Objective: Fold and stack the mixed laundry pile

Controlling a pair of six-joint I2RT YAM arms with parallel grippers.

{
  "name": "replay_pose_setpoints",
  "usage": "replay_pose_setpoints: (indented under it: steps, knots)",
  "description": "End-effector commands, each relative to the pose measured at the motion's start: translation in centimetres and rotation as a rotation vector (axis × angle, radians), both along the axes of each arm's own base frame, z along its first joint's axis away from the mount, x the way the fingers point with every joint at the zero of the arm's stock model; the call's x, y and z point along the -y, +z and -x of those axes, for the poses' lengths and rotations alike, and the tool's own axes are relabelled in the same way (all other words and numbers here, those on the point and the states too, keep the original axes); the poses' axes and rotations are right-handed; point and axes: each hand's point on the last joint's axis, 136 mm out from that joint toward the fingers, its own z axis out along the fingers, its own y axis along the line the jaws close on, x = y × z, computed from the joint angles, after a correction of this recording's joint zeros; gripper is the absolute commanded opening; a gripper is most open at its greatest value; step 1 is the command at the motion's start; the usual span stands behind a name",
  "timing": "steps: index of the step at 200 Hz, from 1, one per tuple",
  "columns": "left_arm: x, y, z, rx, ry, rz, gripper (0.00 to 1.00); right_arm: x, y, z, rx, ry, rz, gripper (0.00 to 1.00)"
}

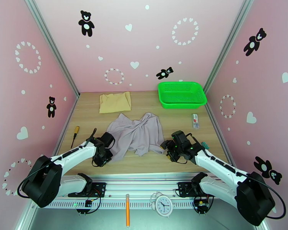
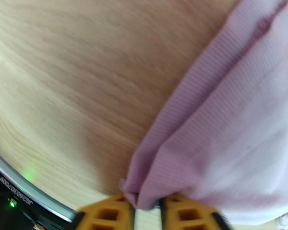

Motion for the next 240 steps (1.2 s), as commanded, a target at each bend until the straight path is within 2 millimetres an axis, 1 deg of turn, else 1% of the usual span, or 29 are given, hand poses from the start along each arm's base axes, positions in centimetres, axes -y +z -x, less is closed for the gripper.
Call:
replay_pose_setpoints:
  steps: [1,34,50,58,66,72,81,85,91,99,120,135,153,173,194,216,240]
  knots:
    - [-1.9,-0.3,0.0,0.015,0.004,-0.104,0.0,0.1,-0.6,-0.5,-0.005,-0.033,0.017,0.62]
    - [-2.4,0.4,-0.2,0.045,0.009,-0.12,0.0,-0.5,-1.6,-1.0,-0.025,-0.031,0.019,0.58]
    - [-2.6,0.7,-0.2,0.049,0.006,-0.133,0.0,-0.6,-2.2,-0.9,-0.039,-0.025,0.03,0.53]
    - [-2.8,0.8,-0.3,0.053,0.006,-0.139,0.0,-0.5,-2.5,-0.8,-0.045,-0.021,0.038,0.5]
    - [-2.8,1.0,-0.4,0.063,0.005,-0.142,0.0,-0.4,-2.8,-0.7,-0.049,-0.019,0.048,0.42]
    - [-2.8,1.2,-0.5,0.069,0.004,-0.142,0.0,-0.3,-2.9,-0.8,-0.047,-0.02,0.056,0.32]
    - [-2.9,1.5,-0.7,0.084,0.003,-0.146,0.0,0.1,-2.9,-0.9,-0.038,-0.022,0.075,0.22]
    - [-3.0,1.8,-0.8,0.091,0.003,-0.148,0.0,0.3,-2.9,-0.9,-0.031,-0.023,0.086,0.15]
    - [-3.1,2.2,-1.0,0.101,0.001,-0.157,0.0,0.6,-2.7,-1.1,-0.019,-0.025,0.102,0.07]
    - [-3.4,2.9,-1.3,0.116,-0.002,-0.172,0.0,1.1,-2.3,-1.3,0.001,-0.021,0.136,0.0]
    - [-4.5,4.6,-2.1,0.14,-0.004,-0.219,0.0,3.5,-0.7,-1.9,0.068,-0.002,0.262,0.0]
    - [-5.4,5.3,-2.5,0.149,0.004,-0.238,0.0,6.2,0.9,-2.1,0.118,0.0,0.378,0.0]
    - [-6.0,5.4,-2.7,0.155,0.014,-0.234,0.0,9.3,2.7,-2.2,0.172,0.014,0.508,0.0]
    - [-6.2,5.1,-2.4,0.152,0.017,-0.226,0.0,11.6,3.6,-1.9,0.171,0.081,0.623,0.0]
    - [-5.7,4.3,-2.0,0.138,0.005,-0.193,0.0,12.6,3.2,-1.5,0.136,0.168,0.698,0.0]
    - [-5.0,3.1,-1.0,0.105,-0.008,-0.142,0.0,12.7,1.6,-0.8,0.073,0.22,0.717,0.0]
    - [-4.7,1.8,0.5,0.065,-0.012,-0.112,0.0,12.7,-0.2,-0.1,0.014,0.238,0.714,0.0]
